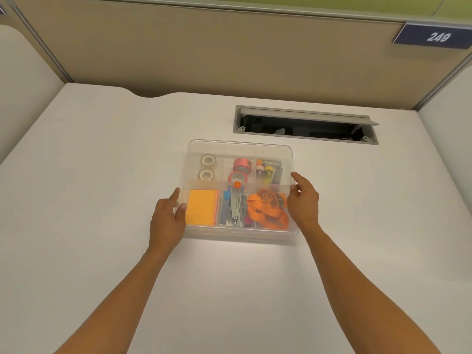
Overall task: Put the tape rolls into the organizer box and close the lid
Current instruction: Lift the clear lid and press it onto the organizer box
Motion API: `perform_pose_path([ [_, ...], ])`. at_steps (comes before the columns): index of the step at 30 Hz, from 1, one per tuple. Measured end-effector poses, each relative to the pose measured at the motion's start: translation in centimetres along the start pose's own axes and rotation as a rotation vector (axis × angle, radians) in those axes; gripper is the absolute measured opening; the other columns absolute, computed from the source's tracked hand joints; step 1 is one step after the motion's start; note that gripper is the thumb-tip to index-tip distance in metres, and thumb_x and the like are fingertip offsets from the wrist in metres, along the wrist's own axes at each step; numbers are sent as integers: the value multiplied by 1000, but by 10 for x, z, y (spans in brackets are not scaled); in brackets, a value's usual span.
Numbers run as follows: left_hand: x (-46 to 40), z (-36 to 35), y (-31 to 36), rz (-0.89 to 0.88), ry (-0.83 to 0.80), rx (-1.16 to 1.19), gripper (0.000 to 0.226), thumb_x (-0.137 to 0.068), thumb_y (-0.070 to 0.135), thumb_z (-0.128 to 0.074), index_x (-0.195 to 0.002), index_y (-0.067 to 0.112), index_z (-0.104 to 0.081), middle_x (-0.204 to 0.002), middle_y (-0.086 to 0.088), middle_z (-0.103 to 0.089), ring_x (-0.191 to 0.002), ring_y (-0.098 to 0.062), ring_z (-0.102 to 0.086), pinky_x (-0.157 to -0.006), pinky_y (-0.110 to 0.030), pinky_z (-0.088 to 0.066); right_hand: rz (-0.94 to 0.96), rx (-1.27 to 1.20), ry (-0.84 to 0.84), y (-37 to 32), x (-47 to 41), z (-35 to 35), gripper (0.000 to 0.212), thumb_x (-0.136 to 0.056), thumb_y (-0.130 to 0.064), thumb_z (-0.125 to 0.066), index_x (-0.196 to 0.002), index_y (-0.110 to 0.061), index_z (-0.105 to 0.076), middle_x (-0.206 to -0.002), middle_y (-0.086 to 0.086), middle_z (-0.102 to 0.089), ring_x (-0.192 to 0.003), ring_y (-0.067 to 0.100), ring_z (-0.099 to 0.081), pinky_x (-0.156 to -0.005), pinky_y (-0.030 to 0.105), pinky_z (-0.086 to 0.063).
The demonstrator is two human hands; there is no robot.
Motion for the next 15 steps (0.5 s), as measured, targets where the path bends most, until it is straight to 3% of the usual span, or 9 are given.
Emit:
perform_pose_path([
  [4,-14,-1,7,-22,16,-2,47,-93,20,-55,-138,12,-45,-131,-9,-45,-102,-26,-58,-86,-31,-46,85,95,13,0,-11,-3,33,-95,-11,-45,-126,-9,-56,-132,10,-55,-115,26,-55,-99,41,-45],
  [6,-25,-3,13,-73,-7,-34,51,-92,22,-57,-140,11,-42,-137,-10,-42,-112,-27,-56,-93,-34,-46,89,177,-5,1,-18,-10,36,-98,-23,-45,-132,-11,-50,-140,9,-49,-125,26,-48,-106,42,-39],
  [10,-56,-12,26,-158,-70,-173,62,-95,37,-51,-146,8,-32,-153,-10,-31,-137,-27,-38,-108,-39,-35,134,327,-91,2,-35,-22,51,-100,-43,-37,-145,-21,-33,-154,3,-32,-140,22,-29,-110,37,-23],
  [15,-101,-24,38,-190,-163,-304,71,-96,47,-42,-151,8,-19,-162,-6,-13,-147,-25,-20,-116,-41,-25,169,443,-183,1,-63,-33,61,-98,-52,-32,-150,-22,-20,-160,2,-17,-144,24,-19,-112,42,-22],
])
Point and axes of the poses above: each hand's wrist, its own x-axis away from the middle knuckle, its own z-axis out of the back of the hand, y = z × x, the point moved 1 cm from there along -x, towards the middle knuckle
